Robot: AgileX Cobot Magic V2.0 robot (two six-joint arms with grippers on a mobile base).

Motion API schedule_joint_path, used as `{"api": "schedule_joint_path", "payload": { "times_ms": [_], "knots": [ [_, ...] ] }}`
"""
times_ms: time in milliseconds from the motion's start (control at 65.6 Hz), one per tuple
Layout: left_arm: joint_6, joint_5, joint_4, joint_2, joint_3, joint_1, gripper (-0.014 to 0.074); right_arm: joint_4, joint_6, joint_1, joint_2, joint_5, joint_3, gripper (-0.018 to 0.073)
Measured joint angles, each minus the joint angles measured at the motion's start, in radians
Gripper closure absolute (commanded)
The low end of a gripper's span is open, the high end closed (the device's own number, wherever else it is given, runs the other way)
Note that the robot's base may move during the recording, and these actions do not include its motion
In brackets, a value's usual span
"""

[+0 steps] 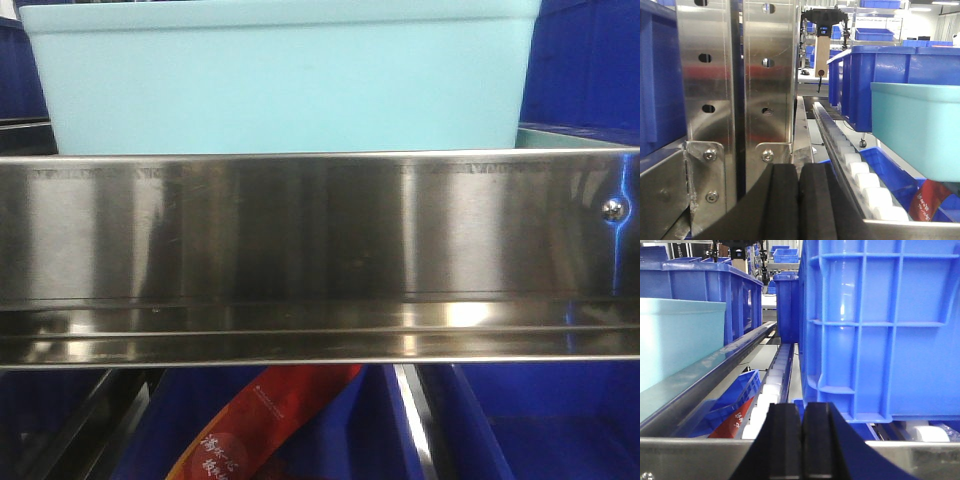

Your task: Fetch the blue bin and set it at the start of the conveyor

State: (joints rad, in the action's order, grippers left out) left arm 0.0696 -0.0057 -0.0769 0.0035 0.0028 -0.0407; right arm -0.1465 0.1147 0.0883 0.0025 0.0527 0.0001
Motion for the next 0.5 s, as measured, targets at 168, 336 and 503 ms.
{"api": "schedule_joint_path", "payload": {
  "times_ms": [168, 336, 503],
  "knots": [
    [0.000, -0.007, 0.000, 0.000, 0.000, 0.000, 0.0707, 0.000, 0.000, 0.000, 0.000, -0.040, 0.000, 0.0721],
    [0.000, -0.017, 0.000, 0.000, 0.000, 0.000, 0.0707, 0.000, 0.000, 0.000, 0.000, -0.085, 0.000, 0.0721],
    [0.000, -0.065, 0.000, 0.000, 0.000, 0.000, 0.0707, -0.014, 0.000, 0.000, 0.000, -0.104, 0.000, 0.0721]
  ]
}}
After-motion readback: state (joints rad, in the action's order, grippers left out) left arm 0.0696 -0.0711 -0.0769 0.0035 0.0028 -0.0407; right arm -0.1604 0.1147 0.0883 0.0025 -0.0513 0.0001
